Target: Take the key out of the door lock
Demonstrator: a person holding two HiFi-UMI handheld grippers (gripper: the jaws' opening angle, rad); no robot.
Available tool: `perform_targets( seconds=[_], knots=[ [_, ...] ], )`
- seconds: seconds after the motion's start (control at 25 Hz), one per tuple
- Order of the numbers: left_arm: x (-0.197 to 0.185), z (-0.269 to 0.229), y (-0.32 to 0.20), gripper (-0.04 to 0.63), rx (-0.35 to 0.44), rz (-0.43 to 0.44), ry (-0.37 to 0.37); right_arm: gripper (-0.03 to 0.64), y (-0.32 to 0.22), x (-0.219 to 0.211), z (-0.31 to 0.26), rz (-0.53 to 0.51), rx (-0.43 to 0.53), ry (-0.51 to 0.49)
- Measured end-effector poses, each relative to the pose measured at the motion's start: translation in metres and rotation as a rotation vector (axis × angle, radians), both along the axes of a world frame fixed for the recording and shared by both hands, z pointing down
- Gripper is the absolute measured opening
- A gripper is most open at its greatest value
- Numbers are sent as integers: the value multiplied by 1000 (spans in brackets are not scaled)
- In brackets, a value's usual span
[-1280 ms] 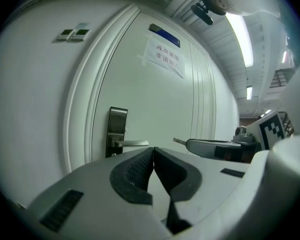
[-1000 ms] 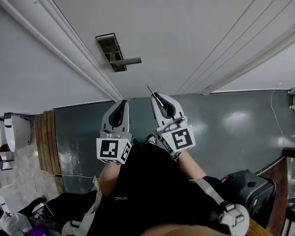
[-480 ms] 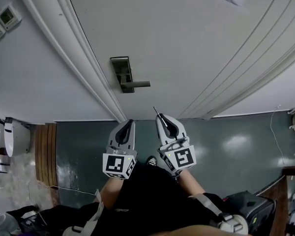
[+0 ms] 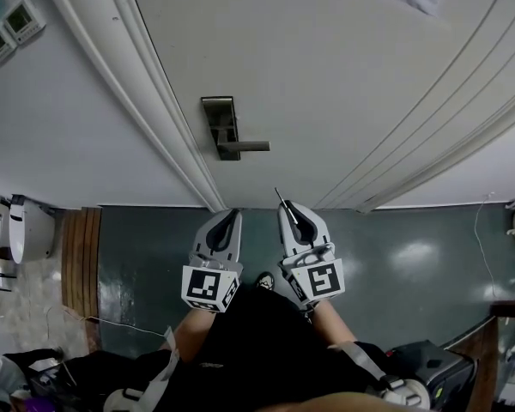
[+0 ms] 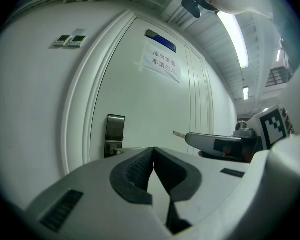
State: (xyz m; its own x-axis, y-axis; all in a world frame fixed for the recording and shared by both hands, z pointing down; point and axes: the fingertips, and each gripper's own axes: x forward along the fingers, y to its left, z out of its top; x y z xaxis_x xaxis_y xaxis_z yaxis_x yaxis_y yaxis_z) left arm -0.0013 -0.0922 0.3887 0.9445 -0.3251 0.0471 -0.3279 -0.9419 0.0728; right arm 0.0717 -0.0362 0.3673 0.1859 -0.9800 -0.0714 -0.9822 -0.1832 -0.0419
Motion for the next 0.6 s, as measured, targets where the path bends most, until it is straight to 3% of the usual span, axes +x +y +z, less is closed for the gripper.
perform_targets(
  seconds=[0.6],
  knots=[
    [2, -7, -4, 25, 14, -12, 13, 31, -7, 2, -7, -19, 14, 3]
  ],
)
